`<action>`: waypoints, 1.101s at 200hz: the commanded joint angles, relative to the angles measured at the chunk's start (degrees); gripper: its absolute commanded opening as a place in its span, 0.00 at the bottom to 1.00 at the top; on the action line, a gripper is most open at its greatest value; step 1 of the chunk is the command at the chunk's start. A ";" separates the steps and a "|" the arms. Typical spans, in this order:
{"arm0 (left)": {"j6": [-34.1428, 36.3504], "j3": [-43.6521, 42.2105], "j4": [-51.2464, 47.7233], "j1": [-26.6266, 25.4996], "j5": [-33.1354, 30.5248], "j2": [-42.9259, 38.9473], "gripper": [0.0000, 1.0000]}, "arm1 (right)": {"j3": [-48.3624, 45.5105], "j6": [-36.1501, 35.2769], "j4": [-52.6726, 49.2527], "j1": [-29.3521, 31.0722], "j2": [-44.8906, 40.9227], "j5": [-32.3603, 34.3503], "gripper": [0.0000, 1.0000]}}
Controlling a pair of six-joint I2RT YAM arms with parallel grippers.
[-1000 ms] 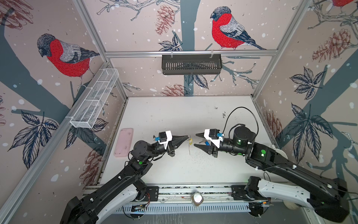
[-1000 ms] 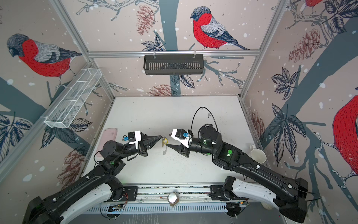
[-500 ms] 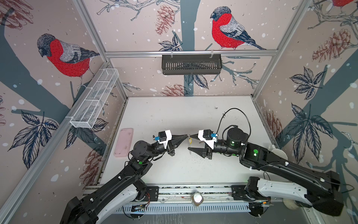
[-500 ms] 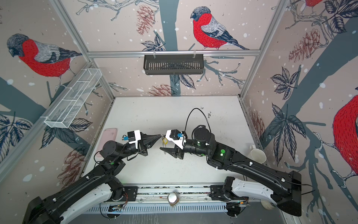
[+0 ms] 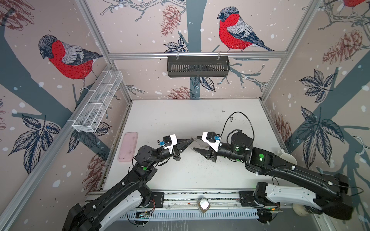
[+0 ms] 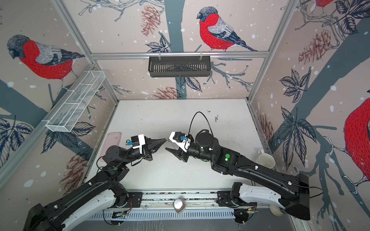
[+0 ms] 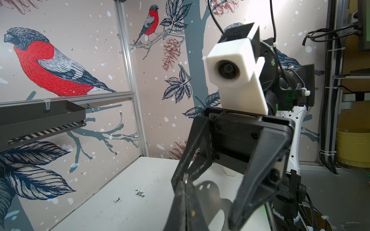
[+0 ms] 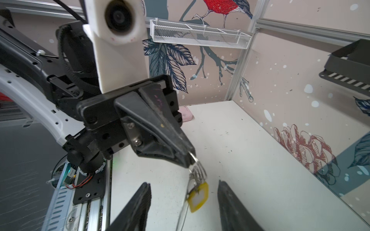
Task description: Put the keys on the keyring
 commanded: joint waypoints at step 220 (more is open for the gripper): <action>1.99 -0.35 -3.71 0.11 -3.22 -4.89 0.23 | 1.63 -8.25 -7.06 -8.53 -3.96 -16.36 0.00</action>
